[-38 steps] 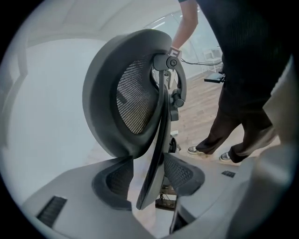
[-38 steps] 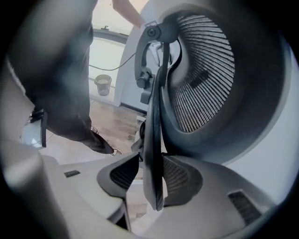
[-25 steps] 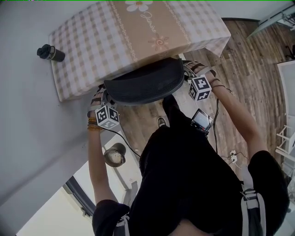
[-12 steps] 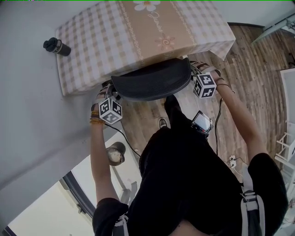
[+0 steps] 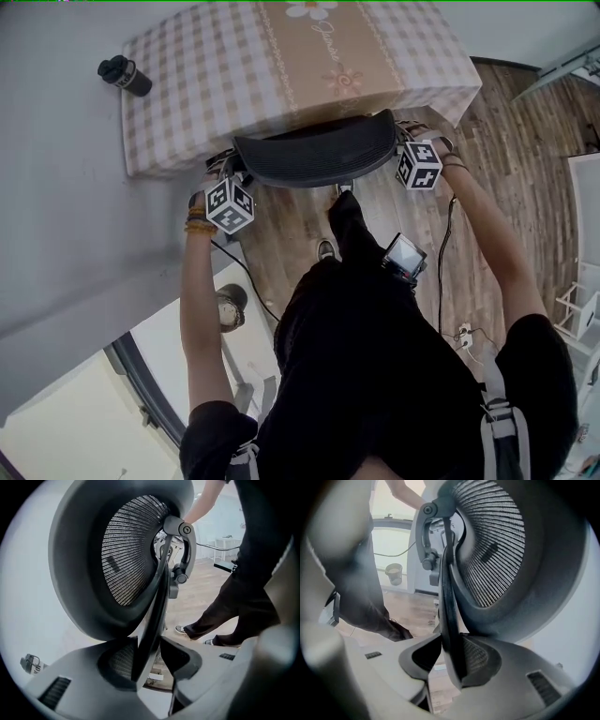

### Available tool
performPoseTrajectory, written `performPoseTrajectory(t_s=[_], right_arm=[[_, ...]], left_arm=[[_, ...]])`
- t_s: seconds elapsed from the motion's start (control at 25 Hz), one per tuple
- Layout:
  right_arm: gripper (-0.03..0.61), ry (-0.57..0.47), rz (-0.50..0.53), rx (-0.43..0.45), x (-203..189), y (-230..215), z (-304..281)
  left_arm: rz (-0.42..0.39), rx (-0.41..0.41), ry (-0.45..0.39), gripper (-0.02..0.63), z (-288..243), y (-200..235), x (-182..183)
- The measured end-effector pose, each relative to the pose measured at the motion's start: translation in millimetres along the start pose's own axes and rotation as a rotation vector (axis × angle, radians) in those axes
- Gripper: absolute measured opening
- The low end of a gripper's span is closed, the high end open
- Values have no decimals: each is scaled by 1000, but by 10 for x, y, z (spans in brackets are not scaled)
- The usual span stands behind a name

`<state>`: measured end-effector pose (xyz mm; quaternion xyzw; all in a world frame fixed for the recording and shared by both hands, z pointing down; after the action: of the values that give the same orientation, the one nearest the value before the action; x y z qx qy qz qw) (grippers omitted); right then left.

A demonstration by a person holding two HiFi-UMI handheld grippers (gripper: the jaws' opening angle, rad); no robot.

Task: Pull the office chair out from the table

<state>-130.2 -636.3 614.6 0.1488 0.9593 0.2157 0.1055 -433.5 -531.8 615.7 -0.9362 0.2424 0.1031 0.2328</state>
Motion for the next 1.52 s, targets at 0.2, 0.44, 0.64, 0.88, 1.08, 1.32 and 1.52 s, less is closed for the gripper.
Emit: performPoseTrajectory(t_s=[0.2, 0.44, 0.64, 0.88, 1.08, 1.32, 1.52], right_arm=[[130, 32, -26, 22, -21, 1, -22], [133, 54, -50, 36, -11, -6, -27], [136, 68, -79, 51, -39, 10, -21], [138, 80, -108, 67, -38, 35, -6], [144, 90, -117, 44, -96, 80, 33], [146, 81, -121, 61, -130, 295, 171], [147, 68, -119, 65, -186, 569, 293]], left_arm=[[24, -25, -7, 160, 4, -33, 19], [69, -58, 13, 161, 2, -33, 25], [116, -78, 38, 166, -12, -46, 58], [162, -104, 71, 170, 18, -73, 65], [203, -87, 90, 175, 47, -182, 108], [216, -104, 117, 176, 182, -447, 136], [223, -96, 114, 176, 314, -781, 144]])
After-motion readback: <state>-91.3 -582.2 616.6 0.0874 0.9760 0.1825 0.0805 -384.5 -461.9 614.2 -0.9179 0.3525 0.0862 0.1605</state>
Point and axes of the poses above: the fingertips, and each gripper's own axes: z backward along the fingers, y to its left, x out of its top, the point moved 4 cm from there along z, backward along the fingers, and after that the axes turned 11 degrees about y, right-handed, at the moved point
